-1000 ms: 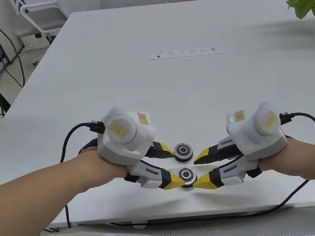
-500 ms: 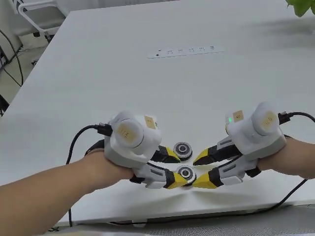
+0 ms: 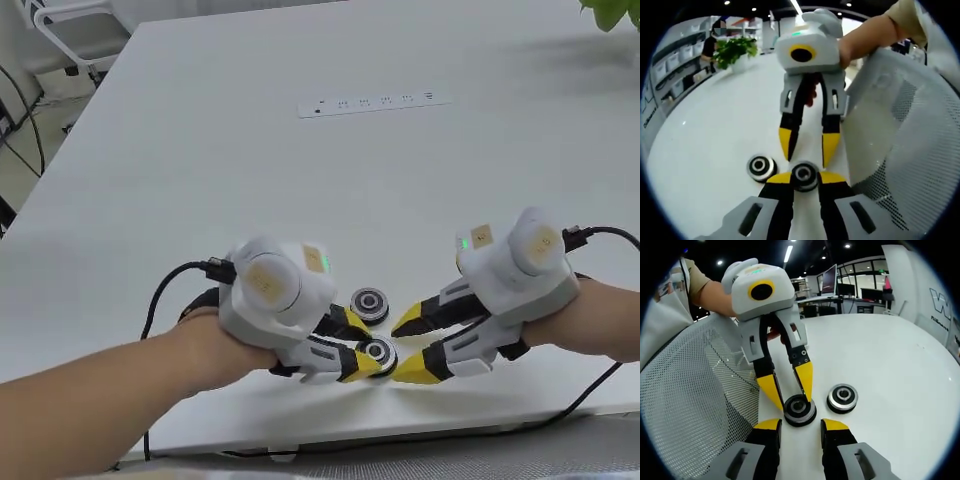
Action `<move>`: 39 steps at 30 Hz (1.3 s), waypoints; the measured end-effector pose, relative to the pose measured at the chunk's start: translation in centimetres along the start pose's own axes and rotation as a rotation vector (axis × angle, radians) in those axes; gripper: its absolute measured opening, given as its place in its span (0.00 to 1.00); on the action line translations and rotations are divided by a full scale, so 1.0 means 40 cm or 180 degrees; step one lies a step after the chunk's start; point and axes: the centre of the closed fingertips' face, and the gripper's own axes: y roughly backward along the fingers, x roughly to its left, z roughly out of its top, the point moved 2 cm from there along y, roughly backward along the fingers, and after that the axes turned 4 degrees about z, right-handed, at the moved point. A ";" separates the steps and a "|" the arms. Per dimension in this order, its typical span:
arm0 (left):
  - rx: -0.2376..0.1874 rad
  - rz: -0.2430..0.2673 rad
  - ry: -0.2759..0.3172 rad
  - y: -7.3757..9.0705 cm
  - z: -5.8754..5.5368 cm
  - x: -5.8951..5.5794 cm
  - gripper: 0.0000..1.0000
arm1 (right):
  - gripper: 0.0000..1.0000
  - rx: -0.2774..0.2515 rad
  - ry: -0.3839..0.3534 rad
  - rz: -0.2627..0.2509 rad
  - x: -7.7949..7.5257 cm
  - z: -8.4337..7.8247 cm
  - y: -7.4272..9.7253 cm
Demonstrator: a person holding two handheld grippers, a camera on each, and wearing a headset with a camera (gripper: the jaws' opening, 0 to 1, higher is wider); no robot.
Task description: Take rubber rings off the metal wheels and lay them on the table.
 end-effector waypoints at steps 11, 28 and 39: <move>-0.0047 0.0094 -0.0032 -0.003 0.004 0.002 0.14 | 0.28 0.0013 0.0038 0.0015 0.003 0.001 -0.008; -0.0052 0.0158 -0.0023 -0.003 0.001 0.002 0.13 | 0.22 -0.0001 0.0043 -0.0008 0.001 0.002 -0.016; -0.0062 0.0178 -0.0004 -0.001 0.000 0.002 0.13 | 0.13 0.0012 0.0038 -0.0028 0.003 -0.009 -0.004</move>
